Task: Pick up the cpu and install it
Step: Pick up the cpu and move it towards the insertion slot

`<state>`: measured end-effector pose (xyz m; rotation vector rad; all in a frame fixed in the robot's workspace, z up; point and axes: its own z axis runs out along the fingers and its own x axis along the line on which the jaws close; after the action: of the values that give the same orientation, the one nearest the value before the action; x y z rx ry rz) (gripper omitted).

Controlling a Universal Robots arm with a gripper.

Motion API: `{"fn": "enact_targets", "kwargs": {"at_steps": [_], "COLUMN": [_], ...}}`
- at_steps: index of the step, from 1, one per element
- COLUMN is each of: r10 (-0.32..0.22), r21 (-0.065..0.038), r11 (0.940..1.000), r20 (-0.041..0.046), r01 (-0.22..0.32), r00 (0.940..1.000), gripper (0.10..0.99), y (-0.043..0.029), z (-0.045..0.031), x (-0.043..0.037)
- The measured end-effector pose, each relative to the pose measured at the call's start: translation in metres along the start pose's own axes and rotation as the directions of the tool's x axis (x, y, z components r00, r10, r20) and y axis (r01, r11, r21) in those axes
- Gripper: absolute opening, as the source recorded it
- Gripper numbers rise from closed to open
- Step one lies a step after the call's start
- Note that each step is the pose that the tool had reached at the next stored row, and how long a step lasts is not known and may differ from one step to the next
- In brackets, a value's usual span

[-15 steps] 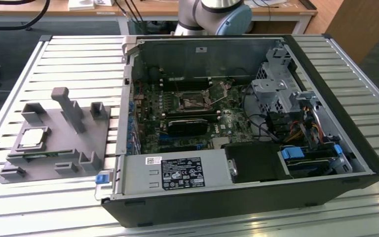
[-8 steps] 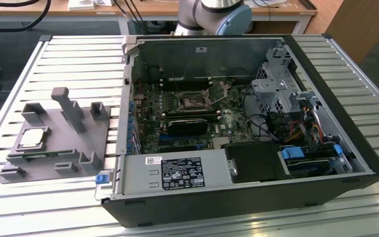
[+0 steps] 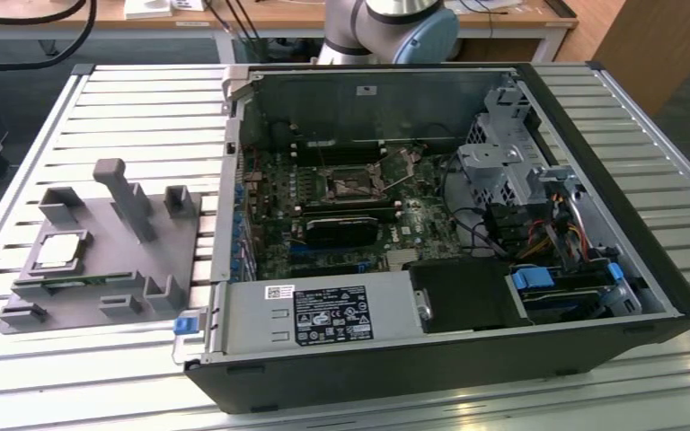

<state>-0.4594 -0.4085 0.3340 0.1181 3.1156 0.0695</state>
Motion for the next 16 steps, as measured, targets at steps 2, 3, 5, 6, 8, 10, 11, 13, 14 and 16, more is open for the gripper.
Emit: {"fn": "enact_targets", "kwargs": {"at_steps": [2, 3, 5, 6, 8, 10, 11, 13, 14, 16], "r10": [-0.001, -0.004, -0.028, -0.046, -0.077, -0.084, -0.084, -0.084, -0.084, -0.084], "r21": [-0.001, -0.001, -0.002, -0.002, -0.003, -0.003, -0.003, -0.002, -0.002, -0.002], "r11": [1.0000, 1.0000, 0.9996, 0.9989, 0.9971, 0.9965, 0.9965, 0.9965, 0.9965, 0.9965], "r20": [0.0000, -0.0005, -0.0016, -0.0024, -0.0037, -0.0040, -0.0042, -0.0042, -0.0042, -0.0042], "r01": [0.001, 0.004, 0.028, 0.046, 0.077, 0.084, 0.084, 0.084, 0.084, 0.084], "r00": [1.0000, 1.0000, 0.9996, 0.9989, 0.9971, 0.9965, 0.9965, 0.9964, 0.9964, 0.9964], "gripper": [0.588, 0.588, 0.588, 0.588, 0.588, 0.588, 0.588, 0.588, 0.588, 0.588], "y": [-0.0003, -0.0004, -0.0007, -0.0008, -0.0009, -0.0010, -0.0011, -0.0012, -0.0012, -0.0013], "z": [0.0037, 0.0054, 0.0091, 0.0109, 0.0140, 0.0167, 0.0176, 0.0193, 0.0200, 0.0212], "x": [0.0001, 0.0001, 0.0002, 0.0003, 0.0003, 0.0004, 0.0004, 0.0004, 0.0004, 0.0004]}}
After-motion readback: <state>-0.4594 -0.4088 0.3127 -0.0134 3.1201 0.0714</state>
